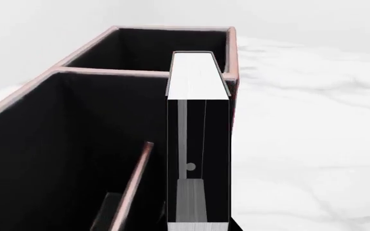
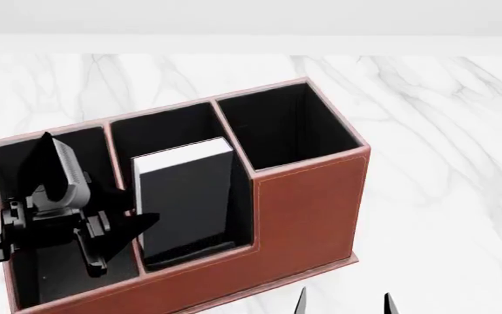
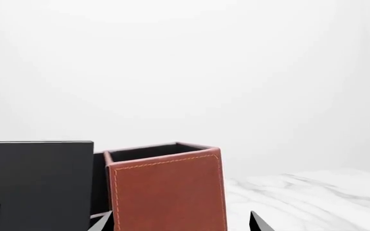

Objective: Pick up the book and place it in the back compartment of the caddy.

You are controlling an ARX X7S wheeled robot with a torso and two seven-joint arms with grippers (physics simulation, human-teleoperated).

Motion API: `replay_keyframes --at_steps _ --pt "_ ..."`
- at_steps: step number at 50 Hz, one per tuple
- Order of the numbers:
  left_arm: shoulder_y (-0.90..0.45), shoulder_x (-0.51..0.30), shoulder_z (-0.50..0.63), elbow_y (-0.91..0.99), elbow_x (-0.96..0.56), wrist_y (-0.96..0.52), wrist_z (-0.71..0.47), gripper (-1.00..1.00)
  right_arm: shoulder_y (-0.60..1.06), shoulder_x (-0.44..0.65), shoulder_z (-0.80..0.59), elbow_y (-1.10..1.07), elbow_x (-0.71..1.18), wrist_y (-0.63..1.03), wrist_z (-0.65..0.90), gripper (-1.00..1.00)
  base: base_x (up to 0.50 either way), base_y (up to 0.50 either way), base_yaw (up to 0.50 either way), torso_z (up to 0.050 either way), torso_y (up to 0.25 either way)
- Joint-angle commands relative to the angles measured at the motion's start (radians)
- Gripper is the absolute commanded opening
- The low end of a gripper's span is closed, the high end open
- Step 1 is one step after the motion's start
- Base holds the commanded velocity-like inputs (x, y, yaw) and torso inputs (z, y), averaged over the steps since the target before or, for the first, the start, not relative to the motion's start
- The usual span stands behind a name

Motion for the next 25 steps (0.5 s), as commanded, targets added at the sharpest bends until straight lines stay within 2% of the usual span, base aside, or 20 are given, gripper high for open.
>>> replay_keyframes --at_steps 1,13,25 --pt "-0.015 0.112 -0.114 -0.201 -0.020 0.023 0.110 -1.00 0.005 -0.001 -0.003 0.010 0.003 -0.002 -0.002 1.00 0.00 0.00 0.00 0.000 0.000" --pt "0.003 0.122 -0.276 -0.202 0.108 -0.035 0.118 -1.00 0.005 0.000 -0.005 0.008 0.004 -0.001 0.000 1.00 0.00 0.00 0.00 0.000 0.002" --pt "0.031 0.141 -0.641 -0.203 0.442 -0.100 0.143 -1.00 0.007 0.001 -0.008 0.013 0.005 -0.002 0.000 1.00 0.00 0.00 0.00 0.000 0.001"
